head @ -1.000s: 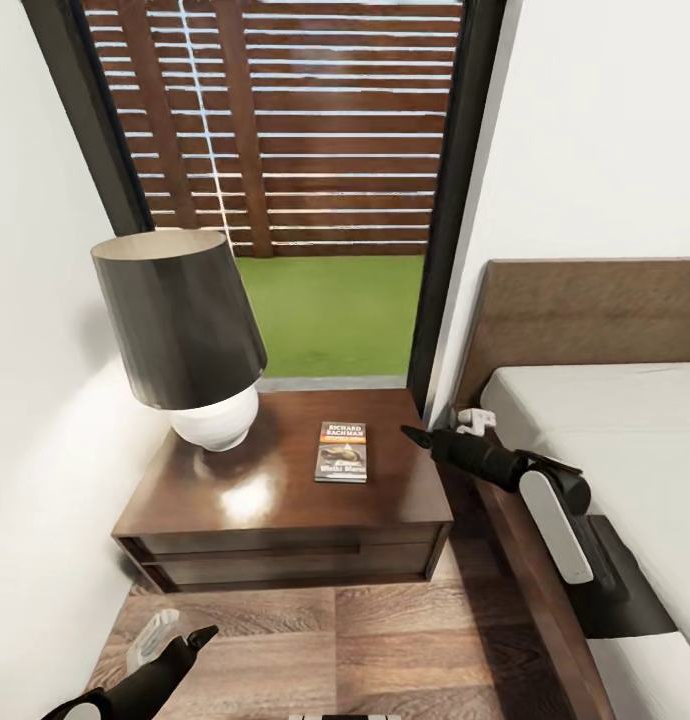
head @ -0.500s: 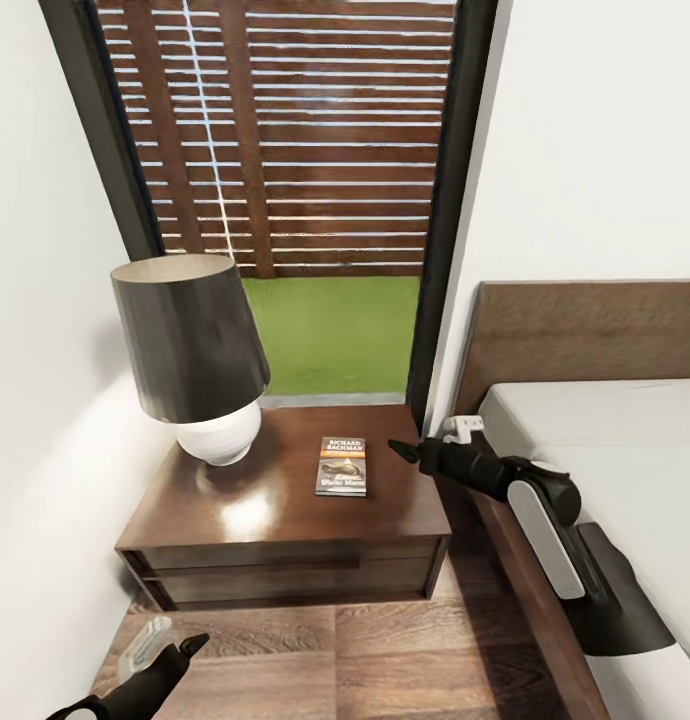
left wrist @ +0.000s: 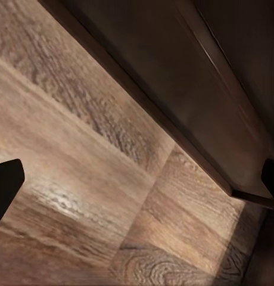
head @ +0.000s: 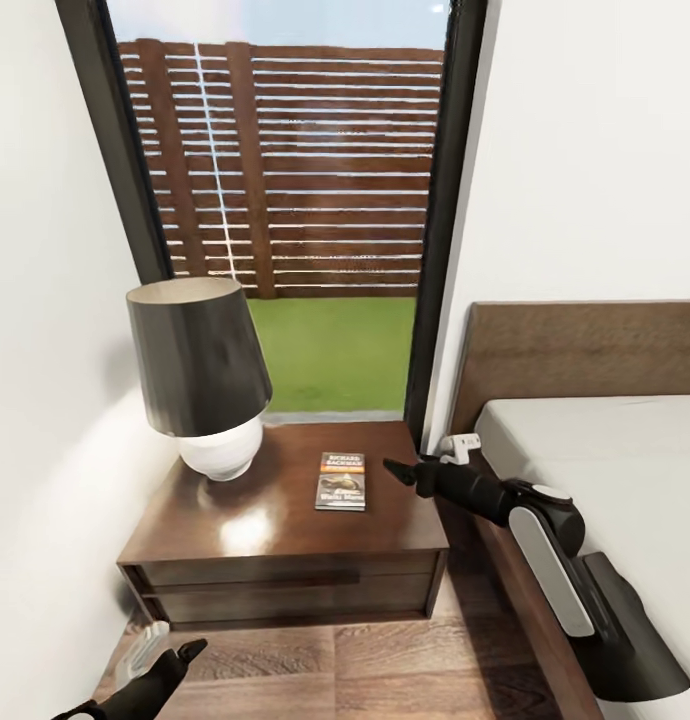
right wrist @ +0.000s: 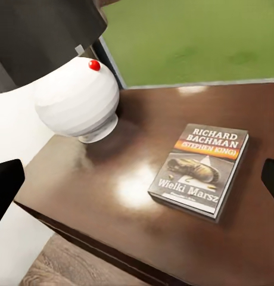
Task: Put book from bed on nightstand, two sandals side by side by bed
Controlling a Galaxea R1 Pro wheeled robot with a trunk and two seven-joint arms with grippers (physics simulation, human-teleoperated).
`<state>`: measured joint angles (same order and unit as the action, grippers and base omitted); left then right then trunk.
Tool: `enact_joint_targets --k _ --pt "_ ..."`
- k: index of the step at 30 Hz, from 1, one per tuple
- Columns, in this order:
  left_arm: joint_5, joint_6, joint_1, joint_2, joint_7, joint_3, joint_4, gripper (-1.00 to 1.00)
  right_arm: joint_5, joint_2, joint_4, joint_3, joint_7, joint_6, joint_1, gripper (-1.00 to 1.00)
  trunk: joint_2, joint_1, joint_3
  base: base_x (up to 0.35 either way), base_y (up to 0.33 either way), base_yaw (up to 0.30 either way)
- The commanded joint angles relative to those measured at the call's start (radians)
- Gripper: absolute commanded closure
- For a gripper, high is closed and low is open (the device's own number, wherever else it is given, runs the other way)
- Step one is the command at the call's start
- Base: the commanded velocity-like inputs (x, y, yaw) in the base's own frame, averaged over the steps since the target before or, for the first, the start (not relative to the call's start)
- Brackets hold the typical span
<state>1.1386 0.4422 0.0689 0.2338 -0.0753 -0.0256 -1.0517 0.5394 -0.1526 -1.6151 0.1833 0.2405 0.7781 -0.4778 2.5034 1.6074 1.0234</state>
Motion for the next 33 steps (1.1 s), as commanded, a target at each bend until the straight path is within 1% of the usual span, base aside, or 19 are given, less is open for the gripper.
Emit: enact_joint_targets --k 1,13,16,28,33 --pt "0.010 0.001 0.000 0.001 -0.008 -0.002 -0.002 -1.00 -0.003 0.000 -0.001 0.000 0.003 0.003 -0.001 -1.00 0.000 -0.001 -0.004 0.000 0.000 -0.069" --pt "0.011 0.001 0.000 0.001 -0.009 -0.001 0.005 -1.00 -0.003 -0.001 -0.003 0.001 0.008 -0.005 0.010 -1.00 -0.003 -0.006 -0.056 0.000 0.000 -0.036" --pt "0.010 0.001 0.000 0.001 -0.009 -0.001 0.006 -1.00 -0.003 -0.003 -0.003 0.003 0.009 -0.019 0.012 -1.00 -0.003 -0.007 -0.067 0.000 0.000 -0.004" --pt "0.010 0.001 0.000 0.001 -0.009 -0.001 0.007 -1.00 -0.003 -0.002 -0.003 0.008 0.010 -0.043 0.013 -1.00 -0.087 -0.053 -0.105 0.000 0.000 -0.001" --pt "0.012 0.001 0.000 0.001 -0.009 0.000 0.012 -1.00 -0.003 0.000 -0.003 0.019 0.008 -0.043 0.014 -1.00 -0.122 -0.073 -0.121 0.000 0.000 0.000"
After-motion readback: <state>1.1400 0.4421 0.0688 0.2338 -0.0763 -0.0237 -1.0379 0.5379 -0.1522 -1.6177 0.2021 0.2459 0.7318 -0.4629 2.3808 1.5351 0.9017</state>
